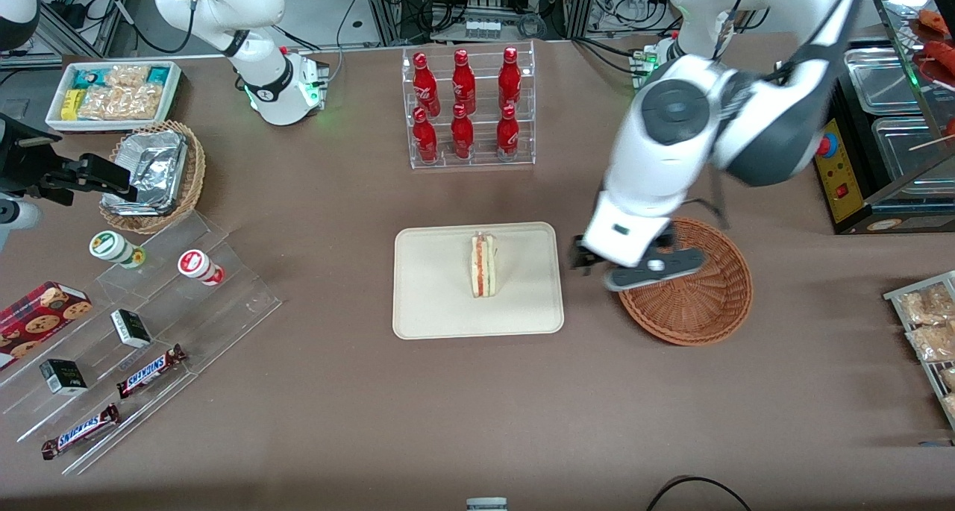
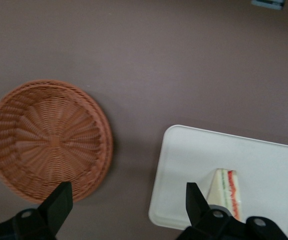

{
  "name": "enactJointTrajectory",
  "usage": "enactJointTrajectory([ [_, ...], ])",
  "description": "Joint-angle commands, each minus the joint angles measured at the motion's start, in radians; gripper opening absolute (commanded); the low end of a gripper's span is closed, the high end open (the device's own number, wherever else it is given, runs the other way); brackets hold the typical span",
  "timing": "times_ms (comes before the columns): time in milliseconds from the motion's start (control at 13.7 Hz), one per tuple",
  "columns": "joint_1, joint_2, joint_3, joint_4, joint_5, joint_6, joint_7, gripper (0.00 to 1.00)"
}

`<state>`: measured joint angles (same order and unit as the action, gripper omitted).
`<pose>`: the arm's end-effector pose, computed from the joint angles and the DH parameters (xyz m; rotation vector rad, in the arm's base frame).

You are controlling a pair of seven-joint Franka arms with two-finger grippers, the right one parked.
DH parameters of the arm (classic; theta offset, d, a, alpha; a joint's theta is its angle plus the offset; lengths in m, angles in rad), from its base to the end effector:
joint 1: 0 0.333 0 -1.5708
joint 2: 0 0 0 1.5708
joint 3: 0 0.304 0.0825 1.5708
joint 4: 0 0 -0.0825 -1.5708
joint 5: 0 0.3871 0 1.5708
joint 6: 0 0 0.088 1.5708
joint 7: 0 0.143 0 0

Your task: Place sandwich from basket to tray

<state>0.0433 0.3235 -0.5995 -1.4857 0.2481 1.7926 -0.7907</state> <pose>0.5883 -0.2822 0.4702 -3.0977 -0.3304 -0.1104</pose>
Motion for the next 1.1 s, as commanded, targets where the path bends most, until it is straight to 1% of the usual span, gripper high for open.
enactJointTrajectory([
  [0,0.099,-0.098,-0.003,-0.036,-0.058,-0.073,0.131,1.00],
  [146,0.145,-0.133,-0.002,-0.038,-0.058,-0.107,0.191,1.00],
  [293,0.179,-0.156,0.006,-0.038,-0.058,-0.154,0.295,1.00],
  [366,0.176,-0.170,0.054,-0.039,-0.061,-0.165,0.350,1.00],
  [439,0.161,-0.188,0.110,-0.041,-0.090,-0.174,0.414,1.00],
  [512,0.149,-0.211,0.172,-0.051,-0.134,-0.183,0.491,1.00],
  [659,0.084,-0.262,0.338,-0.088,-0.196,-0.185,0.640,1.00],
  [878,-0.034,-0.319,0.556,-0.127,-0.260,-0.187,0.775,1.00],
  [951,-0.066,-0.320,0.602,-0.127,-0.266,-0.188,0.810,1.00],
  [1024,-0.088,-0.325,0.616,-0.130,-0.260,-0.196,0.817,1.00],
])
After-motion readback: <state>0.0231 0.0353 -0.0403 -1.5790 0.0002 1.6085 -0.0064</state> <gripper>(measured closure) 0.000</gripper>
